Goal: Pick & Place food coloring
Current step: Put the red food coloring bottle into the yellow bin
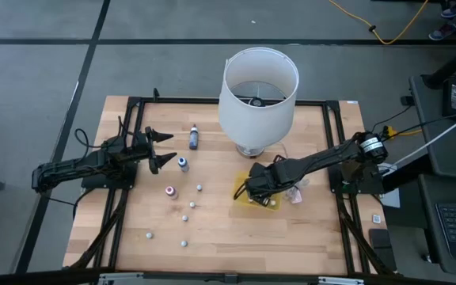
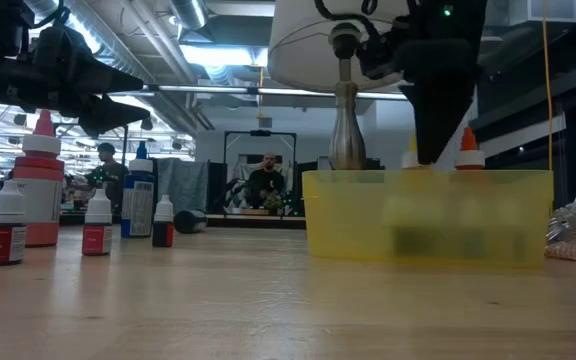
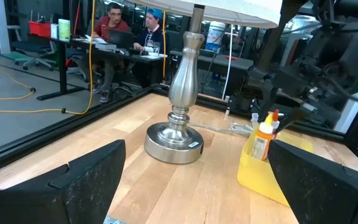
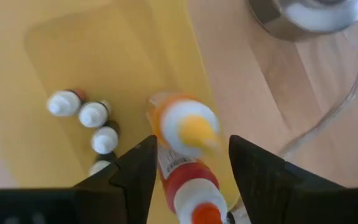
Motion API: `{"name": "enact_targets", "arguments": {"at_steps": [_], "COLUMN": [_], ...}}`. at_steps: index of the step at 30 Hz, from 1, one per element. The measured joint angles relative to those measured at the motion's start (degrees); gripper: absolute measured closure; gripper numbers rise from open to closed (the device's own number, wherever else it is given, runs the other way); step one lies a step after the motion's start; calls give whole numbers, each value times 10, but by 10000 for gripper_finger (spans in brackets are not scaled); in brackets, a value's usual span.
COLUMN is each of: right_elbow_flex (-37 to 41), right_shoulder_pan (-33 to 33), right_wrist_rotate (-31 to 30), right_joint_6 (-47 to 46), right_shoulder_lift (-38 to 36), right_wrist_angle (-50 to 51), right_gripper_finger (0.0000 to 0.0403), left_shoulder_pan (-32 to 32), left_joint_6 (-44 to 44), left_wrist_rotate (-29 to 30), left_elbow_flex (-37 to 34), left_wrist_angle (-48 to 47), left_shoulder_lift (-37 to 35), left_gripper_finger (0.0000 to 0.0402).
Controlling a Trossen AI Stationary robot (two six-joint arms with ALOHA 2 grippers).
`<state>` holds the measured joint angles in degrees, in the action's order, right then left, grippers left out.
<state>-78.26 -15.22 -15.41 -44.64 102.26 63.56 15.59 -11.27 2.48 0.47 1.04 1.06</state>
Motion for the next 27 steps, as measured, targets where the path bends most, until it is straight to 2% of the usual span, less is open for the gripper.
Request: {"name": "enact_targets", "arguments": {"at_steps": [7, 13, 21, 24, 27], "right_elbow_flex": [-33, -79, -156, -166, -167], "right_shoulder_pan": [0, -4, -43, -61, -84], "right_wrist_rotate": [-18, -32, -104, -105, -103], "right_joint_6": [8, 10, 12, -2, -3], "right_shoulder_lift": [0, 0, -23, -32, -45], "right_wrist_angle": [5, 50, 69, 62, 57], "right_gripper_finger": [200, 200, 198, 178, 142], "left_shoulder_pan": [0, 0, 0, 0, 0], "left_joint_6": [0, 0, 0, 0, 0], "left_wrist_rotate": [0, 0, 0, 0, 0], "left_elbow_flex": [0, 0, 0, 0, 0], "left_wrist_angle": [0, 0, 0, 0, 0], "left_shoulder_lift": [0, 0, 0, 0, 0], "left_gripper_finger": [13, 13, 13, 13, 13]}}
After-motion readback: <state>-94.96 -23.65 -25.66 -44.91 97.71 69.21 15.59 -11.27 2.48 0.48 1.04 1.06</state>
